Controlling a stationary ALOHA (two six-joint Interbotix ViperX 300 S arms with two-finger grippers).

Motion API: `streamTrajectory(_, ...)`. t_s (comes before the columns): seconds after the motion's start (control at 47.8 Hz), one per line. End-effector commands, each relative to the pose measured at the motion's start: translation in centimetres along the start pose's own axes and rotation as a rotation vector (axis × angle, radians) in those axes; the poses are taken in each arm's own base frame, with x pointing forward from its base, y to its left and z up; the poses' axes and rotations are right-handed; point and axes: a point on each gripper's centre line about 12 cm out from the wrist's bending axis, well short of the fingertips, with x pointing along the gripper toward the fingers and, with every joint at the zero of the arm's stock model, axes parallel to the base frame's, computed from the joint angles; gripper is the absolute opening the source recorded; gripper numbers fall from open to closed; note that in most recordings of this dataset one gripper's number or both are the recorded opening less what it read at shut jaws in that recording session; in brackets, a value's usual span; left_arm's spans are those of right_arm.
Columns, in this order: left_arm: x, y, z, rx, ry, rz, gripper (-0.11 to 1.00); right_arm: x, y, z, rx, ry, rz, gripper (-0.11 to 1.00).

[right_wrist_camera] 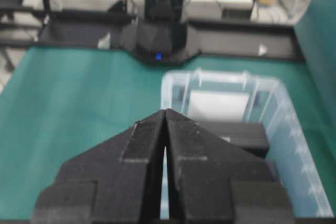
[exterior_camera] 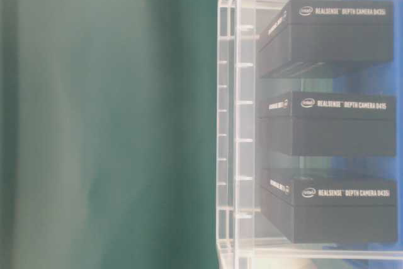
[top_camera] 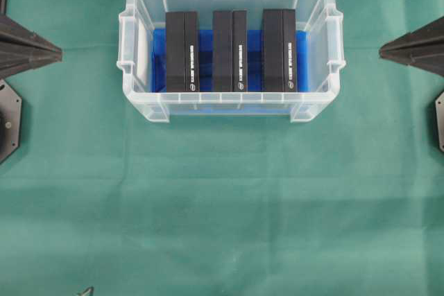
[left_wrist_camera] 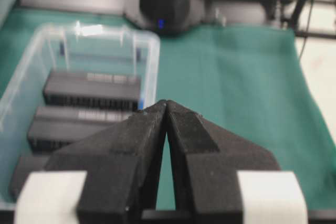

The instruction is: Take the box out of the case with the left arm.

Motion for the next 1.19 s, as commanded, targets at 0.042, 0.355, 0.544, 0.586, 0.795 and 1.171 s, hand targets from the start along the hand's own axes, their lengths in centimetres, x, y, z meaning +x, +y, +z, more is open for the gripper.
streamTrajectory(0.042, 0.0, 0.1, 0.4, -0.021, 0.129, 0.021, 0.01, -0.1, 0.0, 0.0, 0.005, 0.127, -0.014, 0.01)
streamTrajectory(0.355, 0.0, -0.1, -2.0, -0.060, 0.632, 0.086, 0.01, -0.8, -0.2, -1.0, 0.025, 0.608, -0.072, 0.01)
streamTrajectory(0.544, -0.2, -0.1, -3.1, -0.052, 0.851, 0.114, 0.01, -1.9, -0.4, -2.9, 0.078, 0.934, -0.143, 0.01)
streamTrajectory(0.586, -0.2, -0.1, -3.2, -0.053, 0.880, 0.119, 0.01, -2.2, -0.4, -3.3, 0.084, 0.995, -0.156, 0.01)
streamTrajectory(0.795, -0.3, 0.0, -3.7, -0.050, 0.962, 0.133, 0.01, -2.9, -0.5, -4.3, 0.091, 1.145, -0.185, 0.01)
streamTrajectory(1.171, -0.7, 0.0, -4.0, -0.280, 0.983, 0.267, 0.01, -2.9, -0.6, -4.2, 0.087, 1.143, -0.191, 0.01)
